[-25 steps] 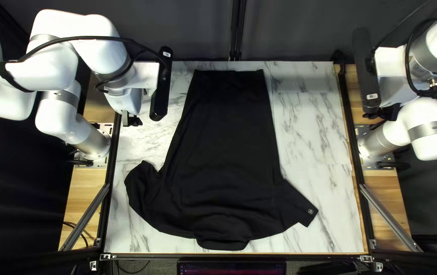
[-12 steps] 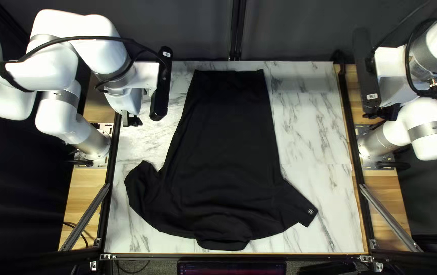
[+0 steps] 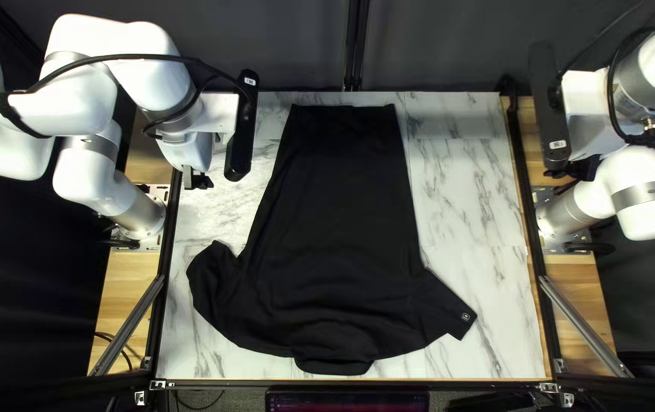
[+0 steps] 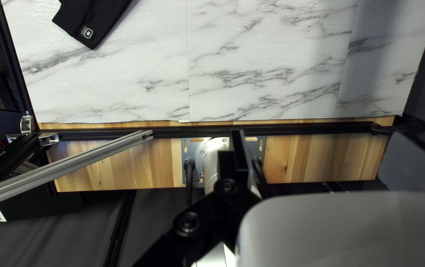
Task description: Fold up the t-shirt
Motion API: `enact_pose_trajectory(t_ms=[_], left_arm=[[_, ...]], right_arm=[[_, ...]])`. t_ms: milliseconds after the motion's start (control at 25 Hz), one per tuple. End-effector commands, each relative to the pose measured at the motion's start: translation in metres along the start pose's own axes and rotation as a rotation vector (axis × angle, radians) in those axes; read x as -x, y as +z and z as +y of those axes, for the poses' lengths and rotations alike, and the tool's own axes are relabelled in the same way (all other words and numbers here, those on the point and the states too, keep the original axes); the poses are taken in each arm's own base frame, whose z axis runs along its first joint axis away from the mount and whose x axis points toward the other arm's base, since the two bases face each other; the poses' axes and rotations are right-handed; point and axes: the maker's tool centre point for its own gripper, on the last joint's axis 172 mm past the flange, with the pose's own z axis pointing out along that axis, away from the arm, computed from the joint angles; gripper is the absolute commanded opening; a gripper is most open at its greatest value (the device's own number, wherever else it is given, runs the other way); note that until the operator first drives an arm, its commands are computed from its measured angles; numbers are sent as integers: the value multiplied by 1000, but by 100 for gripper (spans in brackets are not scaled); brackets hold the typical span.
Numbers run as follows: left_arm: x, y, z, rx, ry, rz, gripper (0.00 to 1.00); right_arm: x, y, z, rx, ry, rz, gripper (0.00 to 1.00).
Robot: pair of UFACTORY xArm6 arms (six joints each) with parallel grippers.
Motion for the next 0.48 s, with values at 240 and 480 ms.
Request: enact_pose_trajectory(t_ms=[240, 480], left_arm=[[-54, 68, -31, 54, 30, 51, 100], [-101, 124, -77, 29, -42, 47, 100]], right_arm=[[0, 0, 0, 0, 0, 0, 100], [0, 0, 0, 0, 0, 0, 100]])
